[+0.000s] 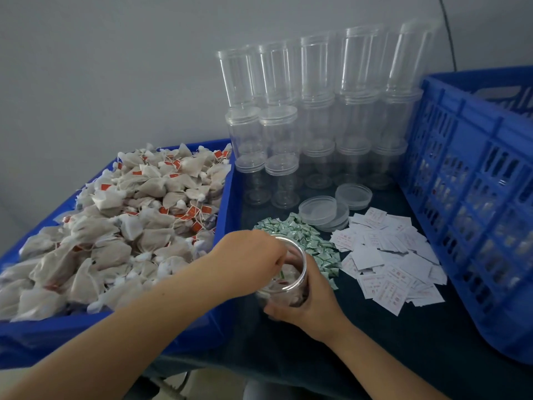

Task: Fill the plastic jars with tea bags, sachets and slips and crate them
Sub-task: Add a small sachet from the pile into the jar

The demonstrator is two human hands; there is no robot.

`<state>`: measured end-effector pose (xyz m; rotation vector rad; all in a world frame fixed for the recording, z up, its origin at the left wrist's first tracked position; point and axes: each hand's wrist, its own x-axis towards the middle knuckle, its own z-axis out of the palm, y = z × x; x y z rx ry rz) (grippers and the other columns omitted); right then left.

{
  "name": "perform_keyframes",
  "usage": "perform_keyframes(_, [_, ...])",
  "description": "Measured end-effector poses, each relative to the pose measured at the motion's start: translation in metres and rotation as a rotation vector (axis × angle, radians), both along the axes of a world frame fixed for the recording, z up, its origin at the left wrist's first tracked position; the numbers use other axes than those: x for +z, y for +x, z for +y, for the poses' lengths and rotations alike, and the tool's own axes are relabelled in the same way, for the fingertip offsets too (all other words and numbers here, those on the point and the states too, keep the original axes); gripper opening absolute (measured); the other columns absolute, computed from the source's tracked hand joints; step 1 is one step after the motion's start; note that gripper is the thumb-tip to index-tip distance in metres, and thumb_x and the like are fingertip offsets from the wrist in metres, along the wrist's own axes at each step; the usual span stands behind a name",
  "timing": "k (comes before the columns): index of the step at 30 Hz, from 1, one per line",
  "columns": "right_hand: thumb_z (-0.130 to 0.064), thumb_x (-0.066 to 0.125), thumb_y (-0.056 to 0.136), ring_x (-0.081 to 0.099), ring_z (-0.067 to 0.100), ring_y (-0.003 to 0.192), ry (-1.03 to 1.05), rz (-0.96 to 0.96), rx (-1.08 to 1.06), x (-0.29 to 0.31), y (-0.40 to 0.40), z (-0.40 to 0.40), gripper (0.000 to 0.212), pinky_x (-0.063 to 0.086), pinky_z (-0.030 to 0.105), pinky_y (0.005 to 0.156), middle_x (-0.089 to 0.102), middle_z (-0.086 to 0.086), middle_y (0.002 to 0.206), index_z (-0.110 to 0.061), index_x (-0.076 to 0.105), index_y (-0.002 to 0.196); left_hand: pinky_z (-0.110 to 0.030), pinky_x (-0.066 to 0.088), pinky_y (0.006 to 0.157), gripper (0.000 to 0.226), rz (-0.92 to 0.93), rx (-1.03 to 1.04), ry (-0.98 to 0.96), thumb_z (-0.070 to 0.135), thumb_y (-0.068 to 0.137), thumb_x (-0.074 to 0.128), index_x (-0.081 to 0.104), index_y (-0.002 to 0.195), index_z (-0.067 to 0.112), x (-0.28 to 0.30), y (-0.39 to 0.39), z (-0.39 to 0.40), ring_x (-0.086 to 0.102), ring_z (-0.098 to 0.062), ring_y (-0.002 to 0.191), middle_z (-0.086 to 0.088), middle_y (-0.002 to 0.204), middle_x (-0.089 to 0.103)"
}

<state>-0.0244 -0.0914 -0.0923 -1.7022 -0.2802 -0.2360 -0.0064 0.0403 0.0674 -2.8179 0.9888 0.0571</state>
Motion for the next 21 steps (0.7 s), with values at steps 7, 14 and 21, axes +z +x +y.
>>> perform_keyframes(7, [-0.033, 0.094, 0.060, 0.062, 0.009, 0.119, 0.061, 0.009, -0.030, 0.009, -0.014, -0.026, 0.090, 0.051, 0.018, 0.090, 0.062, -0.016, 0.129, -0.030, 0.047, 0.137, -0.036, 0.049, 0.078, 0.023, 0.276, -0.059, -0.059, 0.008, 0.092, 0.046, 0.058, 0.083, 0.025, 0.009, 0.002, -0.036, 0.056, -0.019, 0.084, 0.006, 0.082, 0.056])
perform_keyframes(14, [-0.031, 0.093, 0.058, 0.062, 0.008, 0.118, 0.089, 0.018, -0.034, 0.009, -0.026, -0.048, 0.093, 0.052, 0.017, 0.088, 0.063, -0.019, 0.127, -0.028, 0.045, 0.137, -0.027, 0.035, 0.064, 0.027, 0.167, -0.101, 0.150, 0.006, 0.091, 0.049, 0.045, 0.067, 0.019, -0.008, 0.001, -0.073, 0.045, -0.018, 0.073, 0.007, 0.066, 0.038])
perform_keyframes(21, [-0.026, 0.094, 0.063, 0.062, 0.011, 0.118, 0.092, 0.030, -0.069, 0.007, -0.040, -0.071, 0.085, 0.055, 0.022, 0.086, 0.063, -0.017, 0.125, -0.047, 0.049, 0.132, -0.026, 0.053, 0.072, 0.012, 0.288, -0.190, -0.143, 0.024, 0.089, 0.057, 0.068, 0.092, 0.021, 0.008, 0.009, -0.089, 0.060, -0.007, 0.077, 0.008, 0.086, 0.065])
